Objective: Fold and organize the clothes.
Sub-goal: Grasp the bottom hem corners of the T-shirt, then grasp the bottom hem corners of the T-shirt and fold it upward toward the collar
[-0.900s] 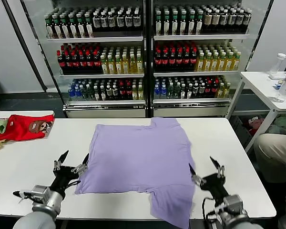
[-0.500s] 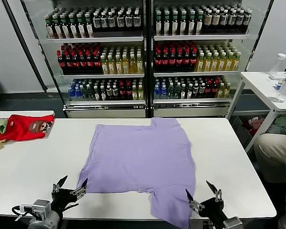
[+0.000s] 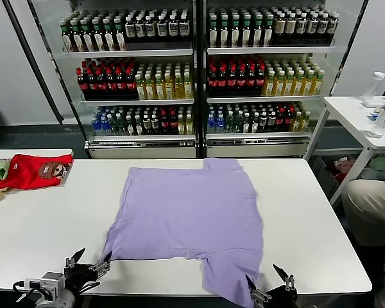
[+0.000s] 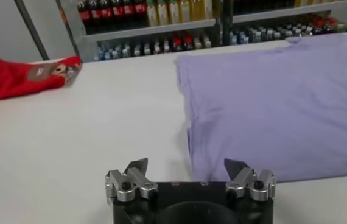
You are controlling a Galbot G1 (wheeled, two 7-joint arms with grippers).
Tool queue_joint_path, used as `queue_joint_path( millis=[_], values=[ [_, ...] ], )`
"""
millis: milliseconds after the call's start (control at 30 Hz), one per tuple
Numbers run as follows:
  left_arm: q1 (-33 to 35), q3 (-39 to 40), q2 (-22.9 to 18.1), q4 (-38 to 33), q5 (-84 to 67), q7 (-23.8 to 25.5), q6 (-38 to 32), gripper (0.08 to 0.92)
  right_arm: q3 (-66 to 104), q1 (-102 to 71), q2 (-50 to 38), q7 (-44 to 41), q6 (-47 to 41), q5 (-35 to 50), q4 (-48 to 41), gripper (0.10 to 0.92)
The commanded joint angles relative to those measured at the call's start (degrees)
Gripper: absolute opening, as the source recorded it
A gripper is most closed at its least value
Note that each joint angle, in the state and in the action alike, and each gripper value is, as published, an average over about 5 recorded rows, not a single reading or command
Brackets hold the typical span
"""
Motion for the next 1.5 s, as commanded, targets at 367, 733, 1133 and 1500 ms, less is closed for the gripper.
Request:
queue_joint_path(
  millis=[367,733,1133,1500],
  values=[
    [-0.6,-0.1,-1.5,2.6,0.1,2.2,-0.5,0.823,-4.1,1.8,0.1,2.8,-2.2,1.7,-1.0,0.797],
    [0.0,1.2,-2.7,2.5,0.4,4.7,-1.9,0.589,-4.8,2.6,0.2,3.6,-3.8,3.7,-1.9,0.490],
    [0.6,2.3,-2.7,0.7,0.3,4.7,-4.2,0.242,-2.6,2.9,0.1,2.0,-3.2,4.7,-0.7,0.163],
    [11.6,0.5,-0.6,-12.2,-2.4,2.0,-4.8,0.088,14.3,-8.3,-4.6,-1.6,-4.1,7.9,10.1,0.116]
  ],
)
